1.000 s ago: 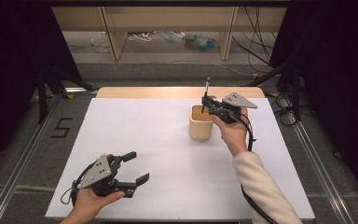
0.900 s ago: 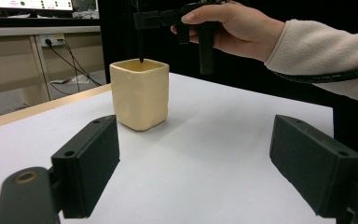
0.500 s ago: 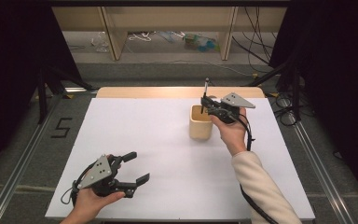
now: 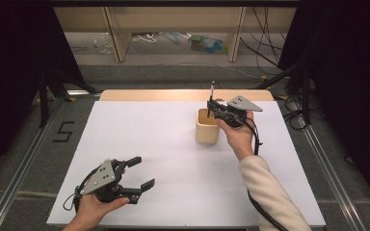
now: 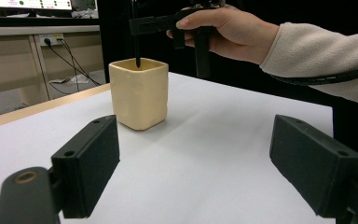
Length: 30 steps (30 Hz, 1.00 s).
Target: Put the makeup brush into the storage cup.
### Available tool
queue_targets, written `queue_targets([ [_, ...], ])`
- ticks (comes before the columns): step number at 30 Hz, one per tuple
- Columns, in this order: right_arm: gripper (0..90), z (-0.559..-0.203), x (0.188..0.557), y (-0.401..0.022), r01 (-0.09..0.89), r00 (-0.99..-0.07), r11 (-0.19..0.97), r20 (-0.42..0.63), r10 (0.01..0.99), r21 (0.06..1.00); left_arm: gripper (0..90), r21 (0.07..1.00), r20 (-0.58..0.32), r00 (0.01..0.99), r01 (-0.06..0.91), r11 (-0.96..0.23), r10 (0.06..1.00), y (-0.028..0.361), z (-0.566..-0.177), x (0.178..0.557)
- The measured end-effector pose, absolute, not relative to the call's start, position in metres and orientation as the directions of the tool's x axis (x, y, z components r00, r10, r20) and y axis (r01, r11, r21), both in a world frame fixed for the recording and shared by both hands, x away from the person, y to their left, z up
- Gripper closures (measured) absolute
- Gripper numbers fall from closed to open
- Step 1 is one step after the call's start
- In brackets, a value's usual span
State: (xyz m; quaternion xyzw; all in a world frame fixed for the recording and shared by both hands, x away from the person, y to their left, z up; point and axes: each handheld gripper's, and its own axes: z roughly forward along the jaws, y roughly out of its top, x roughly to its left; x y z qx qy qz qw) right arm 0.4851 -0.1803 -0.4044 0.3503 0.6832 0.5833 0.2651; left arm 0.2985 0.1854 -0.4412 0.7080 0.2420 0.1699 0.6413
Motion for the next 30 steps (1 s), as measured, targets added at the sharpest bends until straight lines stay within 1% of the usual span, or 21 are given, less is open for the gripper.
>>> queue_targets([
  [30,84.1,-0.4092,0.4862,-0.1803,0.193,-0.609,0.094,0.044,0.792,0.977,15.8,0.991,-0.069,0.826,0.123,-0.061,0.560,0.1856,-0.4410,0.2984],
])
